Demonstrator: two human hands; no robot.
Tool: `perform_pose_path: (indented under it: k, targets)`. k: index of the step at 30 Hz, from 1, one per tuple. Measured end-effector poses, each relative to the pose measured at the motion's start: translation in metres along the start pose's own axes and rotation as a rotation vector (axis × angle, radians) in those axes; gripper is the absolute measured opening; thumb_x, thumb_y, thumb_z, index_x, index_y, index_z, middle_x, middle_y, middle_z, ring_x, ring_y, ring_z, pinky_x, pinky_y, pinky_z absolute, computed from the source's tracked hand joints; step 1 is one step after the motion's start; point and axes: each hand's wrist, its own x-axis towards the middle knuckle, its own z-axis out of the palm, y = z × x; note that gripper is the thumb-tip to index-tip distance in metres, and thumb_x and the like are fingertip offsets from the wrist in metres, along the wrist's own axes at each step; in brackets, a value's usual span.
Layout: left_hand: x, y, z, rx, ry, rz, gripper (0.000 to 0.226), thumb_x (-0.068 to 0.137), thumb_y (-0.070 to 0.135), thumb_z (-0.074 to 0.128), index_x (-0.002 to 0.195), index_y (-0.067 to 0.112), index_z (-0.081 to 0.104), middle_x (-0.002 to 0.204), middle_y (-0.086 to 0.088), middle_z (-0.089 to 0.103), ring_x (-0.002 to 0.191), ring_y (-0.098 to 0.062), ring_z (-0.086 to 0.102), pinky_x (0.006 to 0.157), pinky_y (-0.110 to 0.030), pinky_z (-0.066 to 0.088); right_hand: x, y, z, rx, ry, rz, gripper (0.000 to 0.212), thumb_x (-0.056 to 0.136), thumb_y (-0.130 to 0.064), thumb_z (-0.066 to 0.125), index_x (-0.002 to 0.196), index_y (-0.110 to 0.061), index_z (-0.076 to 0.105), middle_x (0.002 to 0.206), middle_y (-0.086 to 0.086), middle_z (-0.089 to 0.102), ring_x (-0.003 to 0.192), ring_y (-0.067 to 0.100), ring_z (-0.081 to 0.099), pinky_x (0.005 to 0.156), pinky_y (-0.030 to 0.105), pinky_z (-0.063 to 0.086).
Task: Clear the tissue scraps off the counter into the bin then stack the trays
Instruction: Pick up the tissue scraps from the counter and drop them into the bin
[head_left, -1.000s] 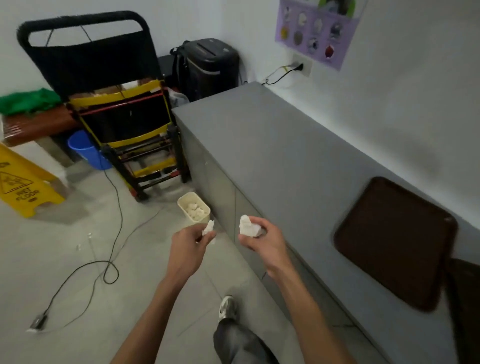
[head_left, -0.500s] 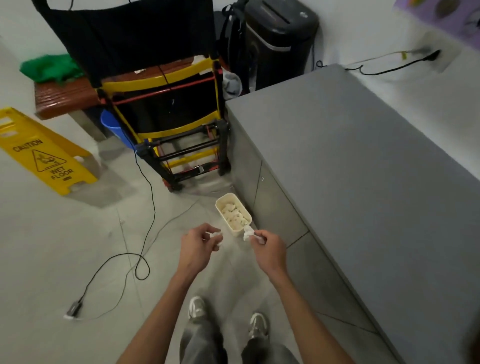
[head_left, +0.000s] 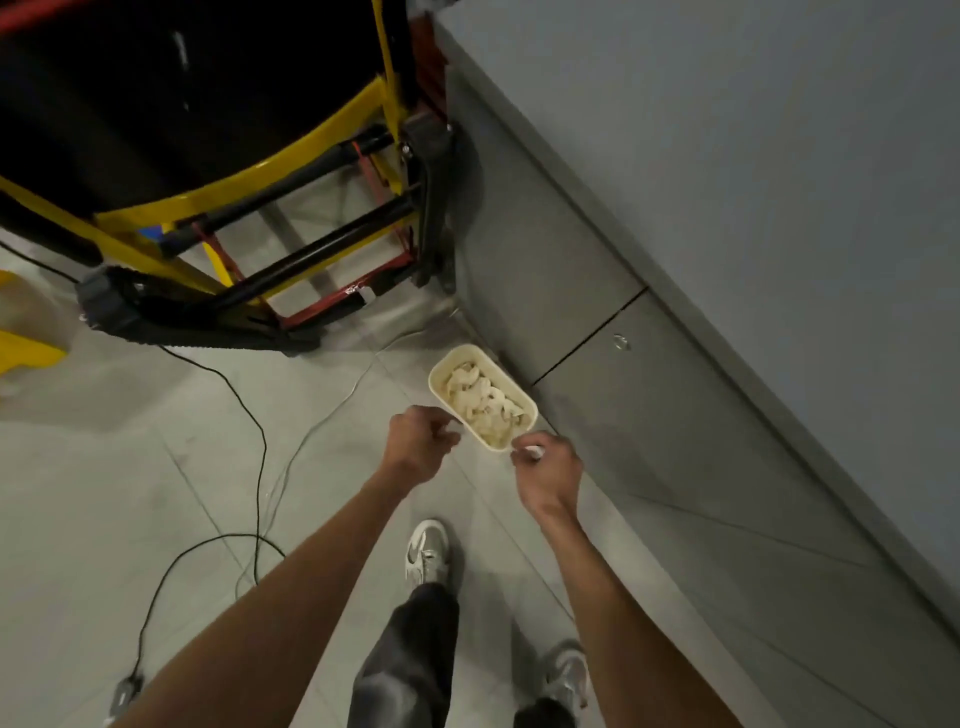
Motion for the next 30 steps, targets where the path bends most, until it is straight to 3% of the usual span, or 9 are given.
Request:
perform_pose_path:
  k: [3, 7, 9, 12, 15, 20, 25, 30]
  targets:
    - [0.061, -0.024, 0.013, 0.076, -0.025, 0.033, 0.010, 0.089, 0.016, 0.077, 0.096, 0.012, 0.082, 0.091, -0.005, 0.079, 0.085, -0.021, 0.074, 0.084, -0.034, 0.059, 0.045, 0.011, 0.044, -0.065, -0.009, -0.005, 0.019, 0.086, -0.005, 0.076, 0.093, -0.023, 0.080, 0.112, 0.006, 0.072, 0.101, 0.022, 0.073, 0.089, 0.024, 0.057]
    - [0.130, -0.054, 0.041, 0.155, -0.038, 0.078, 0.012, 0.086, 0.015, 0.076, 0.097, 0.018, 0.081, 0.097, -0.004, 0.078, 0.087, -0.021, 0.073, 0.078, -0.023, 0.053, 0.093, 0.021, 0.091, -0.197, -0.100, -0.026, 0.023, 0.095, -0.007, 0.063, 0.114, -0.010, 0.075, 0.130, 0.012, 0.063, 0.122, 0.027, 0.060, 0.094, 0.012, 0.036]
    - [0.160, -0.063, 0.057, 0.150, -0.034, 0.080, 0.017, 0.086, 0.013, 0.074, 0.101, 0.019, 0.079, 0.100, -0.007, 0.077, 0.090, -0.024, 0.073, 0.076, -0.020, 0.049, 0.117, 0.027, 0.111, -0.247, -0.108, -0.022, 0.031, 0.097, -0.007, 0.059, 0.127, -0.007, 0.069, 0.138, 0.012, 0.057, 0.128, 0.030, 0.057, 0.102, 0.019, 0.040]
    - [0.192, -0.067, 0.082, 0.258, -0.128, 0.137, 0.032, 0.094, 0.011, 0.066, 0.126, 0.014, 0.072, 0.121, -0.010, 0.073, 0.110, -0.029, 0.069, 0.090, -0.024, 0.051, 0.147, 0.039, 0.132, -0.351, -0.235, -0.028, 0.052, 0.097, -0.011, 0.061, 0.148, -0.007, 0.054, 0.151, 0.013, 0.051, 0.140, 0.033, 0.050, 0.113, 0.033, 0.042]
    - [0.203, -0.068, 0.096, 0.489, -0.312, 0.187, 0.059, 0.097, 0.017, 0.063, 0.154, 0.014, 0.045, 0.145, -0.015, 0.058, 0.134, -0.035, 0.055, 0.109, -0.039, 0.048, 0.159, 0.046, 0.142, -0.484, -0.386, 0.003, 0.062, 0.101, -0.022, 0.060, 0.159, -0.012, 0.039, 0.159, 0.013, 0.042, 0.147, 0.032, 0.042, 0.114, 0.038, 0.043]
    - [0.180, -0.062, 0.088, 0.590, -0.275, 0.220, 0.064, 0.100, 0.022, 0.058, 0.159, 0.018, 0.033, 0.155, -0.015, 0.047, 0.137, -0.036, 0.051, 0.111, -0.045, 0.047, 0.134, 0.037, 0.115, -0.405, -0.256, -0.043, 0.049, 0.097, -0.023, 0.062, 0.145, -0.014, 0.055, 0.145, 0.012, 0.059, 0.128, 0.035, 0.061, 0.102, 0.041, 0.055]
    - [0.111, -0.023, 0.049, 0.699, -0.155, 0.390, 0.063, 0.099, 0.028, 0.062, 0.156, 0.019, 0.037, 0.153, -0.009, 0.051, 0.128, -0.035, 0.059, 0.104, -0.046, 0.052, 0.058, 0.017, 0.045, -0.335, -0.110, -0.158, 0.046, 0.102, -0.032, 0.060, 0.146, -0.018, 0.052, 0.142, 0.011, 0.060, 0.127, 0.035, 0.060, 0.103, 0.044, 0.054]
    - [-0.011, 0.029, 0.005, 0.761, -0.010, 0.594, 0.058, 0.097, 0.028, 0.063, 0.151, 0.021, 0.043, 0.150, -0.007, 0.054, 0.128, -0.031, 0.058, 0.105, -0.048, 0.051, -0.065, 0.006, -0.049, -0.215, 0.068, -0.274, 0.042, 0.102, -0.038, 0.061, 0.141, -0.023, 0.055, 0.139, 0.004, 0.063, 0.122, 0.028, 0.063, 0.100, 0.044, 0.056]
